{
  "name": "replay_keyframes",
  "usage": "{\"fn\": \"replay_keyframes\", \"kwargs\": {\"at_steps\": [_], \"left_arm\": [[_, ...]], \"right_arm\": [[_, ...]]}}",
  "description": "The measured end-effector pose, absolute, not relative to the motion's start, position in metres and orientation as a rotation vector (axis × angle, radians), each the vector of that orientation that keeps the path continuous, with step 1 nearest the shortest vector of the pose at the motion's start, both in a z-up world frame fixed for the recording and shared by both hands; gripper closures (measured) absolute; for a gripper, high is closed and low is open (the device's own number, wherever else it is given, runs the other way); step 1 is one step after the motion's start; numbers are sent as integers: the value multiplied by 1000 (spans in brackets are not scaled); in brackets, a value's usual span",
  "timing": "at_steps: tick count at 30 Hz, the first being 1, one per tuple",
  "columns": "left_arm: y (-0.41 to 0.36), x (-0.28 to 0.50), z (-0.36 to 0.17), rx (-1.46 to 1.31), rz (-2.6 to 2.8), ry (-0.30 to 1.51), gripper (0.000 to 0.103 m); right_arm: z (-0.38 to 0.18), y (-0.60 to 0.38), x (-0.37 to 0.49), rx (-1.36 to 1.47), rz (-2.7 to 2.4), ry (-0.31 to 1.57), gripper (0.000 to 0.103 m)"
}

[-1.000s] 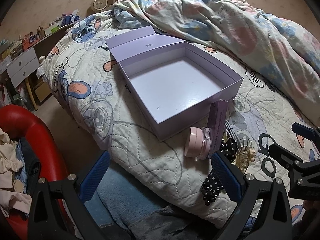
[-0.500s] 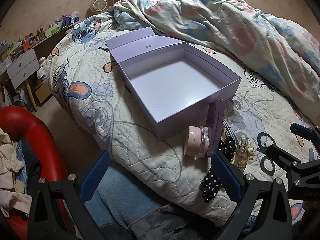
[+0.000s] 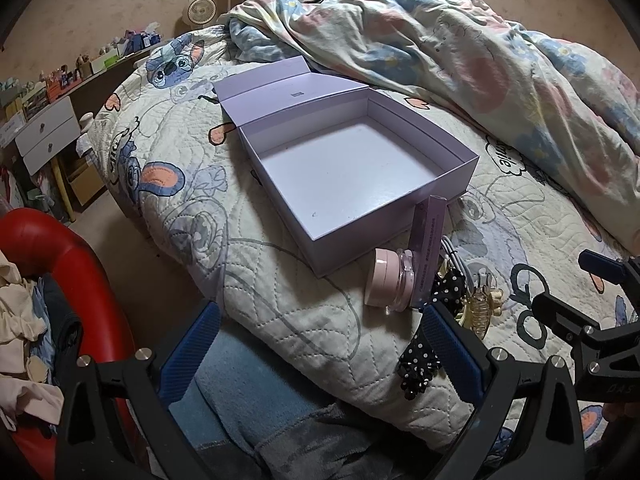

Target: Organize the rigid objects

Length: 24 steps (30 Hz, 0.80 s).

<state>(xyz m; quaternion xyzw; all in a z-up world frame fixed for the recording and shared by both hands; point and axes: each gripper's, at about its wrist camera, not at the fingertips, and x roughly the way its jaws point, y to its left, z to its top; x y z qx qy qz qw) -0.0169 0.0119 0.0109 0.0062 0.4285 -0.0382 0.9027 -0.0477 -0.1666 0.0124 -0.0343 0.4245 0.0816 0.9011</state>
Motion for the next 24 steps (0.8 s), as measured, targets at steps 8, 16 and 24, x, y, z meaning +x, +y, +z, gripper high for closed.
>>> {"fn": "replay_keyframes", "kwargs": {"at_steps": [8, 16, 24], "left_arm": [[11, -21, 7, 8, -90, 892, 0], [5, -25, -2, 0, -125, 916, 0], [2, -27, -14, -9, -159, 939, 0]], "right_arm": [[10, -168, -50, -69, 175, 880, 2], [-3, -171, -53, -57, 183, 908, 5], [-17, -171, -53, -44, 218, 933, 12]]}}
